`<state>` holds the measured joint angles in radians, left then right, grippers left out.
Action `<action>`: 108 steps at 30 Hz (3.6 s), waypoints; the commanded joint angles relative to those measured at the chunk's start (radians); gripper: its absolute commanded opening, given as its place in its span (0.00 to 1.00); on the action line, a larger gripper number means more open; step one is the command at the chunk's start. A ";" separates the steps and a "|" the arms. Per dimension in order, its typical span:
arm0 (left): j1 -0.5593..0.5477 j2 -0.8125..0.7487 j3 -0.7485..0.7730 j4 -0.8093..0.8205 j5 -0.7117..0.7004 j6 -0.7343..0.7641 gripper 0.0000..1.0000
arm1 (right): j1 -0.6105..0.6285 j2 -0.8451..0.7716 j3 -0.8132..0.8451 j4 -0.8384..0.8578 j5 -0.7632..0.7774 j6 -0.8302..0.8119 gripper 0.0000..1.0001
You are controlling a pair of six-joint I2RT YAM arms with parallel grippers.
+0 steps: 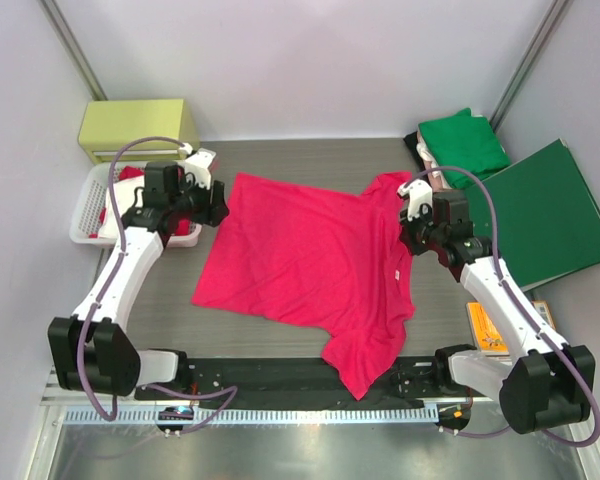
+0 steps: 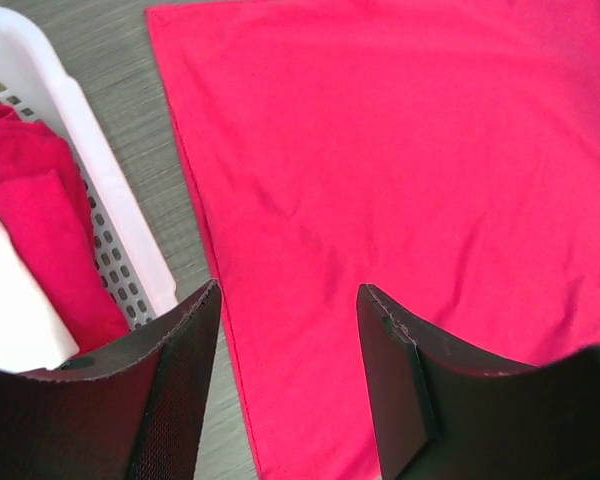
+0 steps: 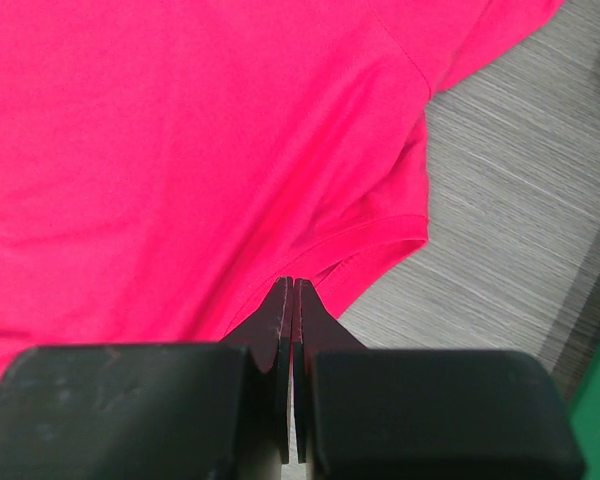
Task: Fold and stack the t-shirts
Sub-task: Flatten out the tshirt
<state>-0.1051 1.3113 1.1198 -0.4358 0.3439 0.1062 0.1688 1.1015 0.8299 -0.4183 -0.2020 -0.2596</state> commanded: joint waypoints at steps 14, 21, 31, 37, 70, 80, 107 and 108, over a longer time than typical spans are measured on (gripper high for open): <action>0.010 -0.082 0.006 0.060 -0.088 0.073 0.61 | 0.000 0.015 -0.028 0.099 0.131 -0.079 0.01; 0.010 -0.156 -0.100 0.118 -0.105 0.087 0.63 | 0.000 0.031 -0.028 0.104 0.141 -0.079 0.01; 0.010 -0.132 -0.087 0.123 -0.079 0.058 0.64 | -0.006 0.001 -0.043 0.107 0.144 -0.086 0.01; 0.010 -0.121 -0.095 0.129 -0.074 0.052 0.64 | -0.011 -0.006 -0.049 0.113 0.145 -0.086 0.01; 0.012 -0.145 -0.124 0.172 -0.239 0.033 0.70 | -0.014 -0.075 -0.078 0.122 0.153 -0.096 0.01; 0.015 -0.193 -0.163 0.206 -0.200 0.007 0.84 | -0.014 -0.074 -0.091 0.127 0.148 -0.101 0.01; 0.016 -0.216 -0.210 0.264 -0.210 0.006 1.00 | -0.014 -0.052 -0.095 0.127 0.147 -0.109 0.01; 0.016 -0.215 -0.209 0.266 -0.210 0.004 1.00 | -0.014 -0.052 -0.095 0.127 0.147 -0.109 0.01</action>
<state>-0.0956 1.0950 0.9005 -0.2237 0.1219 0.1127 0.1596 1.0508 0.7399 -0.3286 -0.0601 -0.3614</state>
